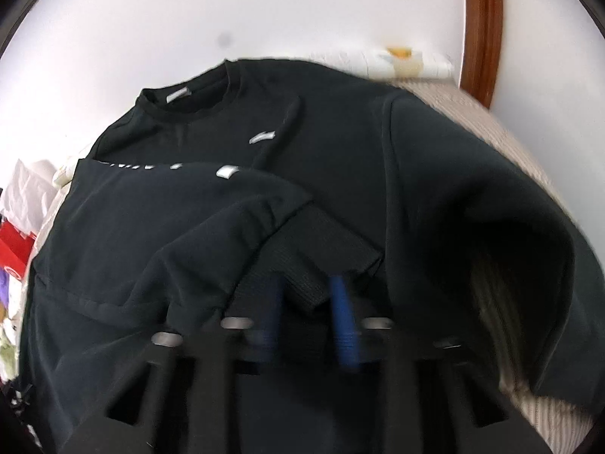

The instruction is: Fold small clothes

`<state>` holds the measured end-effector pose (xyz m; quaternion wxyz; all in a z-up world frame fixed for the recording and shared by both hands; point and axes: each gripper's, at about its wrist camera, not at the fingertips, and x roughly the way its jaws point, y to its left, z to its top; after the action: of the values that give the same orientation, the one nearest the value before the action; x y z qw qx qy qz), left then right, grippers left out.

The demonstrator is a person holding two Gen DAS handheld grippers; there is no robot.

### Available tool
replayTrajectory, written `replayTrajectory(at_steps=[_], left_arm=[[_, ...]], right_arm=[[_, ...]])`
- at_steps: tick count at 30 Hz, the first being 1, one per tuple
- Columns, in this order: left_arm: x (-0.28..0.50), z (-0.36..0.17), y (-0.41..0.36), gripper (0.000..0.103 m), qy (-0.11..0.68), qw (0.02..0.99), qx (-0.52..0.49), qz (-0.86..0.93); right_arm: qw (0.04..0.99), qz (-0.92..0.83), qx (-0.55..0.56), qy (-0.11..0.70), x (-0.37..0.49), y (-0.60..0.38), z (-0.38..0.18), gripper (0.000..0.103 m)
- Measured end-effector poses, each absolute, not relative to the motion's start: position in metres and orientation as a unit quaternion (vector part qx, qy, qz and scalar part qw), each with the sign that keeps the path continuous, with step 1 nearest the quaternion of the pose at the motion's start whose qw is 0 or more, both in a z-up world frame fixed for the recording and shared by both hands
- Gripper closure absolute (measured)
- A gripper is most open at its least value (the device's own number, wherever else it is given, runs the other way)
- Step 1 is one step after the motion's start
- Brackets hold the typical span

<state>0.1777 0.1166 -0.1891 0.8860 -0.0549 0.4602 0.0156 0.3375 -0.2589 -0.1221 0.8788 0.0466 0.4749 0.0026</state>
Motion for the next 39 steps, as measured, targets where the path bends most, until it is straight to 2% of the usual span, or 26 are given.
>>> replayTrajectory(at_steps=[5,8,12,13,14,16,18,20,22,23,30,33,36,39], left_arm=[[0.176,-0.188,0.117,0.027,0.461,0.886,-0.054,0.020],[0.174,-0.189,0.117,0.027,0.460,0.886,-0.050,0.020],[0.171,-0.188,0.115,0.026,0.461,0.886,-0.048,0.023],[0.169,-0.188,0.114,0.026,0.462,0.886,-0.046,0.021],[0.168,-0.188,0.113,0.026,0.462,0.886,-0.044,0.018],[0.165,-0.188,0.114,0.026,0.462,0.885,-0.042,0.019],[0.161,-0.187,0.114,0.026,0.462,0.885,-0.046,0.018],[0.157,-0.185,0.114,0.026,0.460,0.886,-0.048,0.012],[0.154,-0.184,0.112,0.026,0.458,0.888,-0.046,0.010],[0.153,-0.184,0.111,0.026,0.457,0.888,-0.045,0.009],[0.149,-0.183,0.099,0.026,0.454,0.890,-0.039,0.005],[0.151,-0.183,0.095,0.026,0.457,0.888,-0.043,0.011],[0.154,-0.181,0.091,0.026,0.463,0.885,-0.045,0.017],[0.153,-0.177,0.085,0.026,0.459,0.887,-0.038,0.020]], right_arm=[[0.904,-0.019,0.049,0.424,0.325,-0.275,-0.102,0.098],[0.896,-0.020,0.063,0.438,0.328,-0.281,-0.107,0.097],[0.888,-0.034,0.034,0.458,0.316,-0.273,-0.106,0.090],[0.889,-0.034,0.027,0.456,0.309,-0.272,-0.102,0.083],[0.890,-0.033,0.021,0.453,0.298,-0.272,-0.098,0.070],[0.896,-0.036,0.012,0.442,0.277,-0.274,-0.090,0.057],[0.904,-0.054,-0.002,0.423,0.249,-0.282,-0.079,0.056],[0.907,-0.076,-0.015,0.415,0.229,-0.295,-0.072,0.050],[0.906,-0.110,-0.028,0.408,0.209,-0.315,-0.069,0.036],[0.904,-0.131,-0.033,0.406,0.200,-0.328,-0.069,0.032],[0.863,-0.226,-0.034,0.450,0.154,-0.423,-0.094,0.029],[0.850,-0.219,-0.044,0.477,0.153,-0.438,-0.110,0.029],[0.853,-0.223,-0.062,0.467,0.154,-0.438,-0.113,0.030],[0.859,-0.221,-0.063,0.457,0.160,-0.436,-0.116,0.037]])
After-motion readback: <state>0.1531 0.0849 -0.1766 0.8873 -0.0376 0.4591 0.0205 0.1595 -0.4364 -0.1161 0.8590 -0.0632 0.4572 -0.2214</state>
